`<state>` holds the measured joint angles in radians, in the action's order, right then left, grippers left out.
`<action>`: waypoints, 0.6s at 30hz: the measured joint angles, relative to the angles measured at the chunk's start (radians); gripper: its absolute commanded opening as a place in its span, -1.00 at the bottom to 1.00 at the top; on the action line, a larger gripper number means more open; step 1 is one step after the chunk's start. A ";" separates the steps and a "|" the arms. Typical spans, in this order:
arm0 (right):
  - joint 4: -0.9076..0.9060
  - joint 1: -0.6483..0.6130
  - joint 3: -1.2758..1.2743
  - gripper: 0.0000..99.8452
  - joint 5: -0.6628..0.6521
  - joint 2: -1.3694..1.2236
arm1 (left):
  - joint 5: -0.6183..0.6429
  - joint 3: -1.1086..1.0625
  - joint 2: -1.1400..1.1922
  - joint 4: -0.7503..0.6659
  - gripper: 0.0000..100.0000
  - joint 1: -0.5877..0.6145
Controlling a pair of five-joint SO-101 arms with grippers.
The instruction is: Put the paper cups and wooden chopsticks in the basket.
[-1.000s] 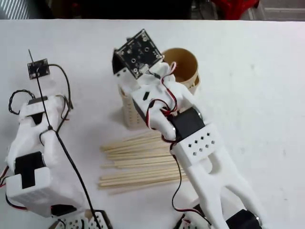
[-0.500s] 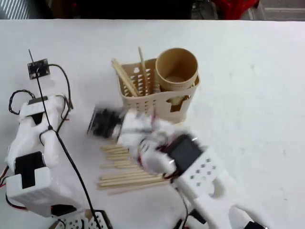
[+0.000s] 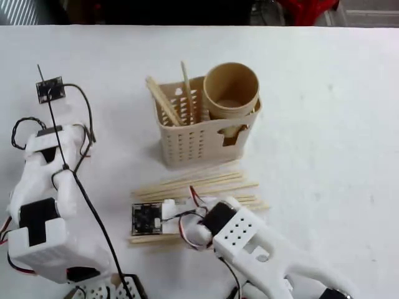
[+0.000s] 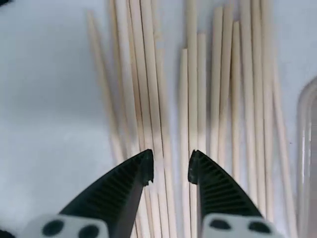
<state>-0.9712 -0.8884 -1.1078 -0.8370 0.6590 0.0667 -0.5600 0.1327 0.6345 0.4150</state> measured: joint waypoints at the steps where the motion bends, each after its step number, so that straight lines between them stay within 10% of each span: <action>1: 0.009 0.000 -0.006 -0.75 0.000 -0.002 | 0.000 0.000 0.000 0.000 -0.69 0.000; 18: 0.163 0.106 0.049 -0.83 -0.012 -0.261 | 0.000 0.000 0.000 0.000 -0.69 0.000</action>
<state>-0.8086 -0.7825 -1.0587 -0.8493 0.3982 0.0667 -0.5600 0.1327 0.6345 0.4150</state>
